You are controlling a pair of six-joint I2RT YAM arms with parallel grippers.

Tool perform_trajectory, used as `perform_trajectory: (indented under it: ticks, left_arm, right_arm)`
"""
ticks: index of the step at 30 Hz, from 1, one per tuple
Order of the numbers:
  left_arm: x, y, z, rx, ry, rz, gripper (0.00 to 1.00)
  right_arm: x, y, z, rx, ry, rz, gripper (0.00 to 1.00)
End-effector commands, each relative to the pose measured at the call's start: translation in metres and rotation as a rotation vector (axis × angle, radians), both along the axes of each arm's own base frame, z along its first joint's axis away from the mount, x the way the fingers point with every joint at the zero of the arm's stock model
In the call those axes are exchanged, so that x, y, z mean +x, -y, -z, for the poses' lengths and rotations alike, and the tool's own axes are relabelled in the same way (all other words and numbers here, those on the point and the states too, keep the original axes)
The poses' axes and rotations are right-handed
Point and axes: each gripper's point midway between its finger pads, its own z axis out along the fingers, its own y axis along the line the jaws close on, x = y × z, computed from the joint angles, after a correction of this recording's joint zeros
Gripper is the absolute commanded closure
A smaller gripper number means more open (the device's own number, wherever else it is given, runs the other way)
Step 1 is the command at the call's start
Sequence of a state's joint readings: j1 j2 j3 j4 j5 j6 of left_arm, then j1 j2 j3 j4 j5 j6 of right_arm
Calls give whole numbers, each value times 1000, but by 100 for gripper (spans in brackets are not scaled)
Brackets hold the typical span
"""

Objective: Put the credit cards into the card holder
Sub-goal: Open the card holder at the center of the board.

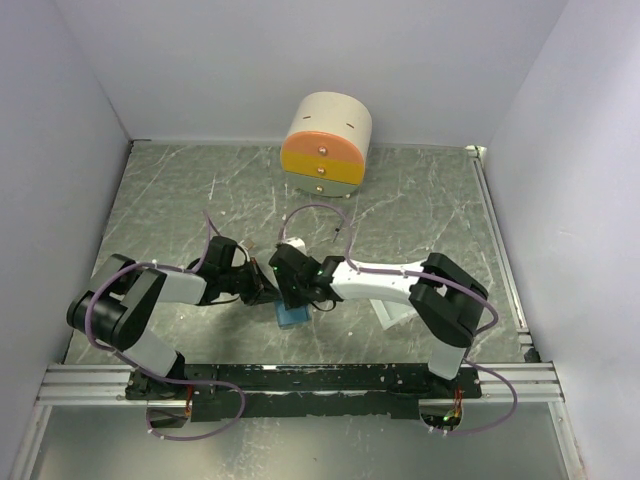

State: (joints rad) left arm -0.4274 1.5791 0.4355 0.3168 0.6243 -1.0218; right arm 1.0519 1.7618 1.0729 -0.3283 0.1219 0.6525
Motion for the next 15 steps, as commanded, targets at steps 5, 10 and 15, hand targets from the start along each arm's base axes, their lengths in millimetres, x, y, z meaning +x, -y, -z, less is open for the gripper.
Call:
perform_trajectory:
  ticks: [5,10,15]
  left_arm:
    - [-3,-8,15,65,-19,-30,93]
    - [-7,-11,21,89,-30,-37,93]
    - [-10,-14,30,113,-55,-34,93]
  right_arm:
    - [11,34,15,-239,81,72,69]
    - [15,42,8,-267,114,100,79]
    - [19,44,-3,-247,142,123,97]
